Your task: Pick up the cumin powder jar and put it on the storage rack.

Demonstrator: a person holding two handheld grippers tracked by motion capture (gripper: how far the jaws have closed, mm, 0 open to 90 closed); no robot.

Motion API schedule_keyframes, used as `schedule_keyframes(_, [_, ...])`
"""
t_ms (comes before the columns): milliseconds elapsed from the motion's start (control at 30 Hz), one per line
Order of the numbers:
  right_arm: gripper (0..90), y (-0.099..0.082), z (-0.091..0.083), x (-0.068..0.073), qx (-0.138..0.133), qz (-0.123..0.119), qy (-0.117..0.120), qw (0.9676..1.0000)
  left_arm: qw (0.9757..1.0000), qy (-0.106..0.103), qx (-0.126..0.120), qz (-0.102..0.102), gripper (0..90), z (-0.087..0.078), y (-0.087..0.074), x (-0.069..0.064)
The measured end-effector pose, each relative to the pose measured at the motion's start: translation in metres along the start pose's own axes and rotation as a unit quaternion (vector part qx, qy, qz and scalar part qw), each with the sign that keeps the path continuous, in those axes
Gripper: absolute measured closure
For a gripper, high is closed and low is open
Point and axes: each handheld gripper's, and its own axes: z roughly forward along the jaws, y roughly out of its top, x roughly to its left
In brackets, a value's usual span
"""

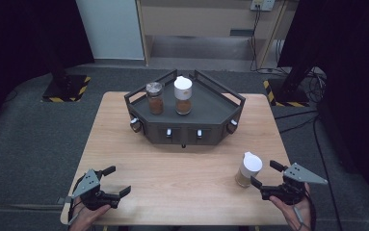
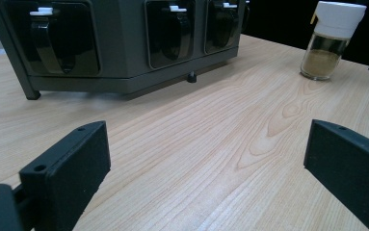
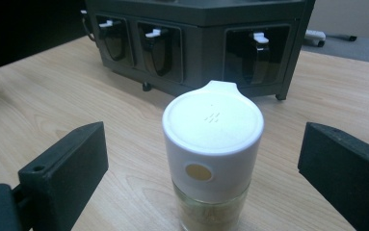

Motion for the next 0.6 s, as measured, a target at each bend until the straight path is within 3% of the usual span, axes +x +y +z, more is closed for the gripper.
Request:
schedule_keyframes(400, [5.6, 0.008, 0.03, -0.002, 0.029, 0.006, -0.002, 0.9996, 1.0, -0.001, 0.003, 0.001, 1.2, 0.001, 0.001, 0.0])
schedule_keyframes(600, [13.3, 0.008, 0.042, 0.0, 0.042, 0.013, -0.011, 0.999, 1.0, -0.002, 0.004, 0.003, 1.3, 0.001, 0.001, 0.0])
